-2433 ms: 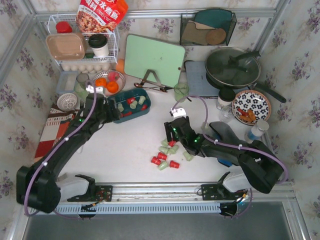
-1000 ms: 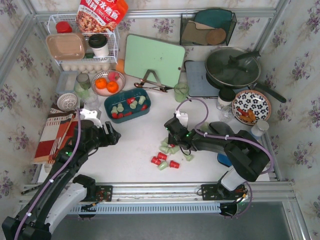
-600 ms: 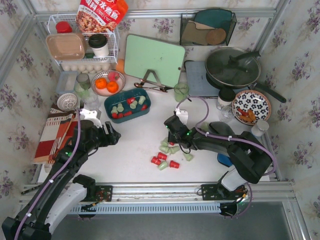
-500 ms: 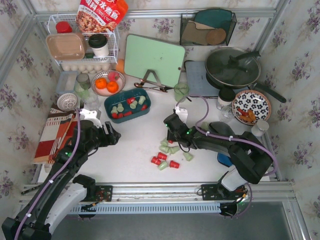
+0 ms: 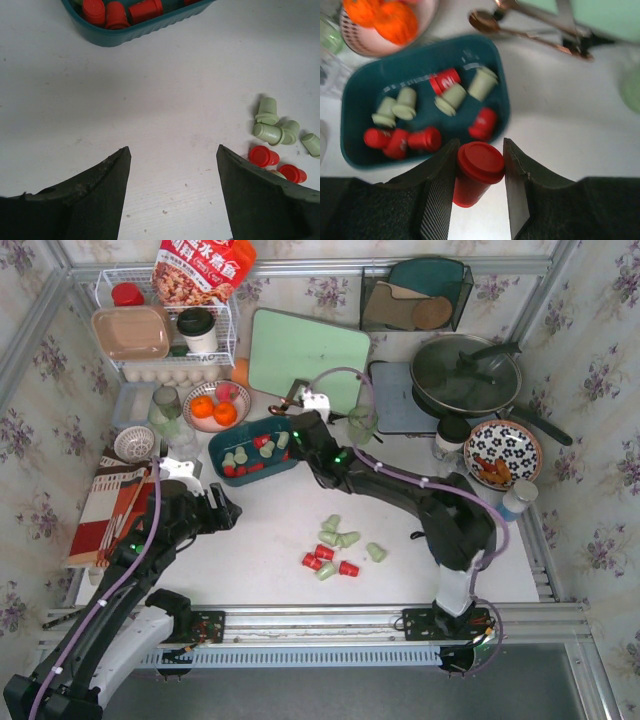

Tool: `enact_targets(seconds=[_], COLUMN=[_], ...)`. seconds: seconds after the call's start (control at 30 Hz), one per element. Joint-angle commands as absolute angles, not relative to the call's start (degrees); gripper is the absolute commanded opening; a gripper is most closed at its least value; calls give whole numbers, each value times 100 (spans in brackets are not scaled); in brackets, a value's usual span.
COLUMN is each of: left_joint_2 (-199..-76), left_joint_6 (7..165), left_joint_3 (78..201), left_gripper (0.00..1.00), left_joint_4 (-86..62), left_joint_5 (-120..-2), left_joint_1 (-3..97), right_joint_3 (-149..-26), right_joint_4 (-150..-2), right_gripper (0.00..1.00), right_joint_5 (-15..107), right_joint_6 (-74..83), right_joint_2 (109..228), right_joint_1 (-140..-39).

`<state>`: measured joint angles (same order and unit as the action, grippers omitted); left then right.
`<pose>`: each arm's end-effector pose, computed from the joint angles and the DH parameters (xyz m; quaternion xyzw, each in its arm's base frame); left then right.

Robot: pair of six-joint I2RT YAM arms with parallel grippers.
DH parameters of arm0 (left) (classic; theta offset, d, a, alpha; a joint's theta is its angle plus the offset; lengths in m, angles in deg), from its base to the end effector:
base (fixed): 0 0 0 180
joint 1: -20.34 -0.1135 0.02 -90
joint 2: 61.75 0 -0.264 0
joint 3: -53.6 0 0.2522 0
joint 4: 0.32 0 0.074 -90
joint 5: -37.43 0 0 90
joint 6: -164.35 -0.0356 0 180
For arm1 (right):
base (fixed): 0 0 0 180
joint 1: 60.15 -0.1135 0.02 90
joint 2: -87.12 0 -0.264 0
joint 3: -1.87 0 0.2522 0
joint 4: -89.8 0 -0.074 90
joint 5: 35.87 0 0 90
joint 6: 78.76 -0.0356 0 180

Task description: Mix the coffee capsules in the storage basket

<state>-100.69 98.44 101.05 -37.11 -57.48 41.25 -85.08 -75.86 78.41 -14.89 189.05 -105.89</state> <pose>0.1488 -0.0601 0.2649 -0.0018 0.8579 -0.2301 0.4594 0.2973 0.2841 0.2545 -0.0390 0.8495 0.1429 0.5064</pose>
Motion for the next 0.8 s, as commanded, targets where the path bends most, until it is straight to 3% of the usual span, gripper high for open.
enact_targets(seconds=[0.0, 0.13, 0.33, 0.6, 0.67, 0.77], left_joint_2=[-10056, -10013, -9975, -9845, -9885, -9958], left_joint_6=[9840, 9843, 9904, 9999, 9997, 9991], left_joint_3=[10103, 10100, 10093, 10002, 10011, 10015], left_gripper=[72, 72, 72, 73, 73, 73], left_joint_4=[-3743, -3763, -3778, -3713, -3702, -3694], left_joint_5=[-5756, -5751, -5714, -5671, -5677, -5658], left_joint_1=[4118, 4123, 4122, 4119, 4122, 4120], right_joint_3=[-9444, -10361, -11237, -11145, -10943, -10598], right_joint_4=[-8587, -8638, -8319, -8015, -8005, -7966], right_gripper=[44, 45, 62, 84, 98, 100], right_joint_5=[7914, 7748, 7639, 7740, 7834, 7961], right_joint_6=[-535, -436, -669, -771, -683, -500], right_joint_2=[19826, 20808, 21680, 21412, 21193, 20791], right_joint_1=[-10585, -10586, -10584, -10581, -10583, -10585])
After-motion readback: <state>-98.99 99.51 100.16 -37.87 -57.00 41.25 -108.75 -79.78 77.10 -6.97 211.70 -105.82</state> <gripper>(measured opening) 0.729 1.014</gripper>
